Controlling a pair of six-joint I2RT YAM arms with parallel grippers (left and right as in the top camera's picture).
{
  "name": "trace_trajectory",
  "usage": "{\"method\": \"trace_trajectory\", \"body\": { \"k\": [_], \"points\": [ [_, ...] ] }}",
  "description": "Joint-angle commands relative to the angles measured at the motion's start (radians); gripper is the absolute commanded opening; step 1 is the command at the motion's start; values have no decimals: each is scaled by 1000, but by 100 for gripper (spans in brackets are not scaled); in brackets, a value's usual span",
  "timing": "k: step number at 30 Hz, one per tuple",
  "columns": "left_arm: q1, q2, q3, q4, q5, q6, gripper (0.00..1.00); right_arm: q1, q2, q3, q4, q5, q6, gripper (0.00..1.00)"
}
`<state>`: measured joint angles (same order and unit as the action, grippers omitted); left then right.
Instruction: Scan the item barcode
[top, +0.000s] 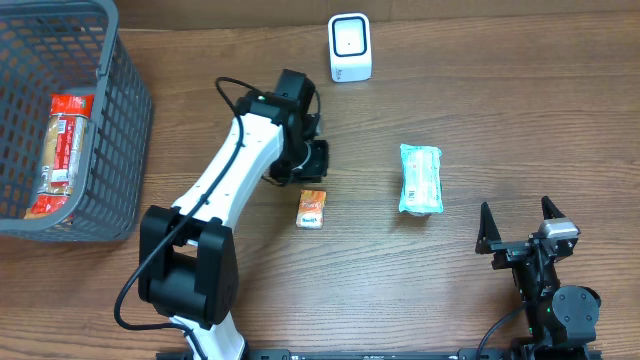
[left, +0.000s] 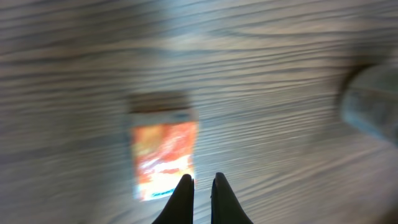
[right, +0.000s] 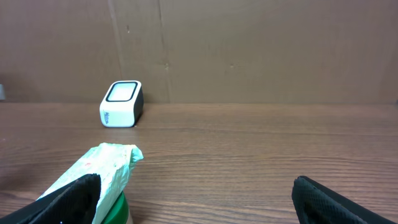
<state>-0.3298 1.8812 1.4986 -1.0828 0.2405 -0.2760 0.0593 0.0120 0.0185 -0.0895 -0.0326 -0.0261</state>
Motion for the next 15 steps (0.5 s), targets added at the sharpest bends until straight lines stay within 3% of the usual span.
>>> {"method": "trace_trajectory", "body": {
  "k": [1, 4, 6, 8, 9, 15],
  "points": [
    [-55, -5, 31, 41, 66, -95, 4, -4, -9, -10, 7, 12, -1, 100],
    [-108, -5, 44, 95, 63, -142, 19, -4, -9, -10, 7, 12, -1, 100],
    [-151, -5, 44, 151, 66, -151, 36, -4, -9, -10, 7, 12, -1, 100],
    [-184, -5, 44, 199, 65, -149, 82, -4, -9, -10, 7, 12, -1, 100],
    [-198, -5, 44, 221, 64, -146, 100, -4, -9, -10, 7, 12, -1, 100],
    [-222, -5, 44, 303, 110, -167, 97, -4, -9, -10, 7, 12, -1, 100]
  ]
}}
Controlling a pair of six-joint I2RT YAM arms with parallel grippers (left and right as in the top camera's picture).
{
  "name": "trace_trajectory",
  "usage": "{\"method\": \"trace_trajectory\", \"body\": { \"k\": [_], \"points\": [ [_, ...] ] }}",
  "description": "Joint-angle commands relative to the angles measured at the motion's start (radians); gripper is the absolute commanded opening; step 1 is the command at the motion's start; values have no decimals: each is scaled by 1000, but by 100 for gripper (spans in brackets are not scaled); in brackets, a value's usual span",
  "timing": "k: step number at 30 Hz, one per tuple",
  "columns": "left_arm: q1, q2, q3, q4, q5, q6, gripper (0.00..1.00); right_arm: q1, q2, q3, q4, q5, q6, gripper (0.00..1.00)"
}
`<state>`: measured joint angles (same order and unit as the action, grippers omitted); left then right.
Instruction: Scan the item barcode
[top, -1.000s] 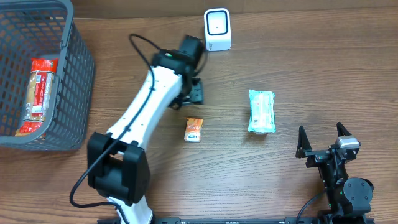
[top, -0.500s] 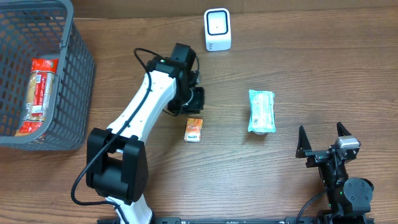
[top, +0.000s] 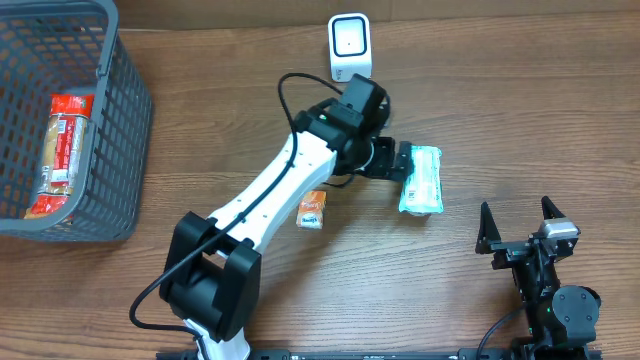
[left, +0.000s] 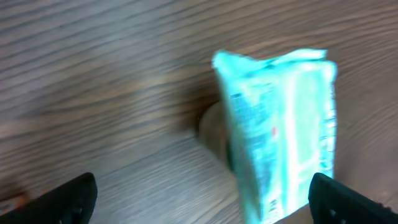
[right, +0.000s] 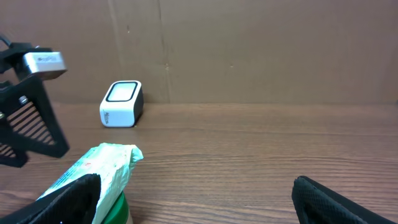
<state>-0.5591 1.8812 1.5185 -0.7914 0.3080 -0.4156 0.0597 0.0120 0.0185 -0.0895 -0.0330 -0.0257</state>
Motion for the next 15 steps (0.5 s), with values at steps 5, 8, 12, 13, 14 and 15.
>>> {"method": "trace_trajectory", "body": {
  "k": [5, 8, 12, 13, 14, 15],
  "points": [
    [-21, -5, 24, 20, 25, -84, 94, -4, -9, -10, 7, 13, -1, 100],
    [-65, -5, 29, 34, -34, -91, 94, -4, -9, -10, 7, 13, -1, 100],
    [-121, -5, 56, 36, -140, -106, 94, -4, -9, -10, 7, 13, -1, 100],
    [-130, -5, 63, 37, -156, -112, 94, -4, -9, -10, 7, 13, -2, 100],
    [-139, -5, 69, 37, -171, -117, 94, -4, -9, -10, 7, 13, -1, 100],
    [-149, -5, 77, 37, -183, -119, 94, -4, -9, -10, 7, 13, -1, 100]
  ]
}}
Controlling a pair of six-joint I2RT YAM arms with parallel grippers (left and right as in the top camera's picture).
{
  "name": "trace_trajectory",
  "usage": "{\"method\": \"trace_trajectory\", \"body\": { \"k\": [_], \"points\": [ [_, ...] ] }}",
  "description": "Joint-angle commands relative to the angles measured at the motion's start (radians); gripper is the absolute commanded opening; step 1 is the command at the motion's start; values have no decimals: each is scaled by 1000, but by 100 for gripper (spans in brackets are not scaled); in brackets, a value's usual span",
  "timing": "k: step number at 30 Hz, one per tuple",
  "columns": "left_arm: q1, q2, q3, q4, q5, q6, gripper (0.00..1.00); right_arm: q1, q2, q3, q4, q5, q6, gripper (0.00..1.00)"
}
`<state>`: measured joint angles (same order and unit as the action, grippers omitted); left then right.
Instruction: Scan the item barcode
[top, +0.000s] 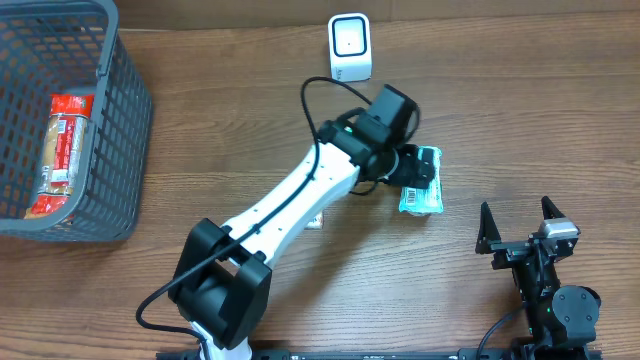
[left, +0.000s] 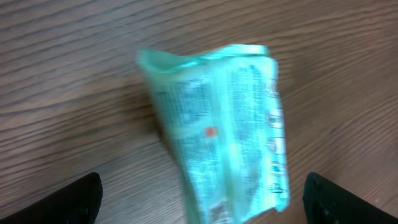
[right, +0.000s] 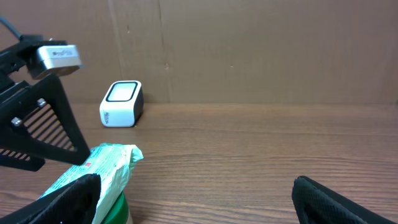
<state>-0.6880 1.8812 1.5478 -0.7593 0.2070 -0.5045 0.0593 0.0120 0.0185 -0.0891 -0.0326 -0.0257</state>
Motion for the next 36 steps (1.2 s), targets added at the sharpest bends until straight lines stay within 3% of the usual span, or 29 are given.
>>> {"method": "trace_trajectory", "body": {
  "k": [1, 12, 22, 27, 32, 34, 36],
  "points": [
    [-30, -5, 51, 5, -97, -35, 93, -4, -9, -10, 7, 12, -2, 100],
    [-108, 15, 52, 2, -296, -61, 97, -4, -9, -10, 7, 12, -1, 100],
    [-109, 74, 50, 2, -291, -89, 94, -4, -9, -10, 7, 12, -2, 100],
    [-109, 109, 50, 20, -206, -101, 98, -4, -9, -10, 7, 12, -1, 100],
    [-109, 97, 68, 23, -240, -101, 100, -4, -9, -10, 7, 12, -1, 100],
    [-109, 97, 79, 19, -240, -101, 94, -4, -9, -10, 7, 12, -1, 100],
    [-111, 97, 79, 15, -240, -102, 78, -4, -9, -10, 7, 12, -2, 100]
  ]
}}
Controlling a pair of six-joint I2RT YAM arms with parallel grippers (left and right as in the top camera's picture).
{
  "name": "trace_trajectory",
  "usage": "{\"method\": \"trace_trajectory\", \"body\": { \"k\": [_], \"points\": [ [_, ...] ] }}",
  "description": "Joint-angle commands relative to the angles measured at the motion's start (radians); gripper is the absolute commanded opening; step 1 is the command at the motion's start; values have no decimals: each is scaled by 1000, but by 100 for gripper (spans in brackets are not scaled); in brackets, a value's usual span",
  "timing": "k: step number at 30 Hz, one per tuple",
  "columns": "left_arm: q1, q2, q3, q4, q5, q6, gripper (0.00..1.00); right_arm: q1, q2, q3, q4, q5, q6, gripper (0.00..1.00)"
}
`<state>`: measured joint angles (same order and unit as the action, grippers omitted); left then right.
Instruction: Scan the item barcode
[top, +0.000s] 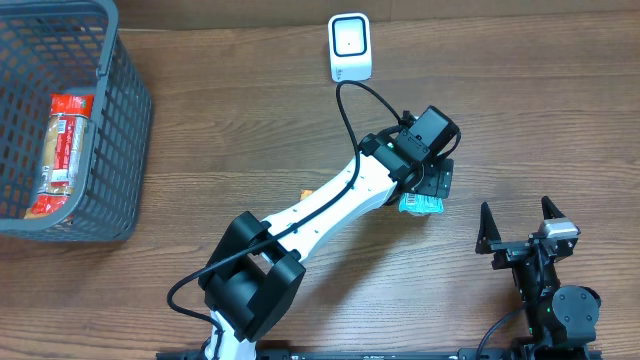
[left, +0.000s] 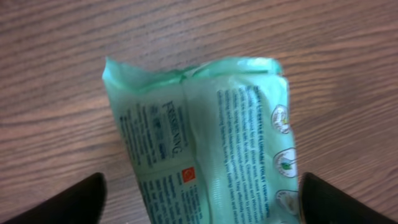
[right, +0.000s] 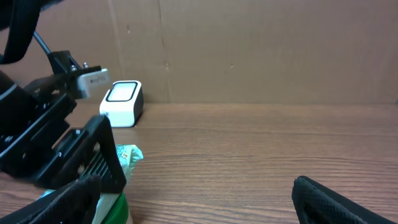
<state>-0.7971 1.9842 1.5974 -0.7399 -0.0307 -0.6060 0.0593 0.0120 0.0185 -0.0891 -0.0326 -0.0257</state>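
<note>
A pale green packet of wipes (left: 205, 143) lies flat on the wooden table, printed side up. My left gripper (left: 202, 202) is open just above it, one finger on either side and neither touching. From overhead the left gripper (top: 432, 170) covers most of the packet (top: 420, 204). The white scanner (top: 349, 47) stands at the table's far edge, its window facing up, and also shows as the scanner (right: 122, 104) in the right wrist view. My right gripper (top: 521, 228) rests open and holds nothing at the near right.
A grey basket (top: 120, 120) at the far left holds a red packet (top: 60, 150). A small orange packet (top: 303, 192) peeks out from under the left arm. A brown cardboard wall (right: 249, 50) stands behind the table.
My left gripper has shifted to the right and come closer to the green packet, which now fills more of the wrist view. Jaws are still open. Packet and right arm are unmoved.
My left gripper was first shut above the small orange packet left of centre. It was then open at the green packet's left end, then over the packet, and now straddles it from close above. The right arm stayed still throughout.
</note>
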Motion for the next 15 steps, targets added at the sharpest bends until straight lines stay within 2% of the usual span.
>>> {"method": "trace_trajectory", "body": {
  "k": [1, 2, 7, 15],
  "points": [
    [-2, -6, 30, -11, -2, 0, 72, -4, -9, -10, 7, 12, -1, 100],
    [-2, -6, 29, -22, -2, 0, 66, -4, -9, -10, 7, 12, -2, 100],
    [-2, -6, 27, -41, -3, 0, 58, -4, -9, -10, 7, 12, -2, 100],
    [11, -6, 47, -47, -3, 8, 39, -4, -9, -10, 7, 12, -1, 100]
  ]
}}
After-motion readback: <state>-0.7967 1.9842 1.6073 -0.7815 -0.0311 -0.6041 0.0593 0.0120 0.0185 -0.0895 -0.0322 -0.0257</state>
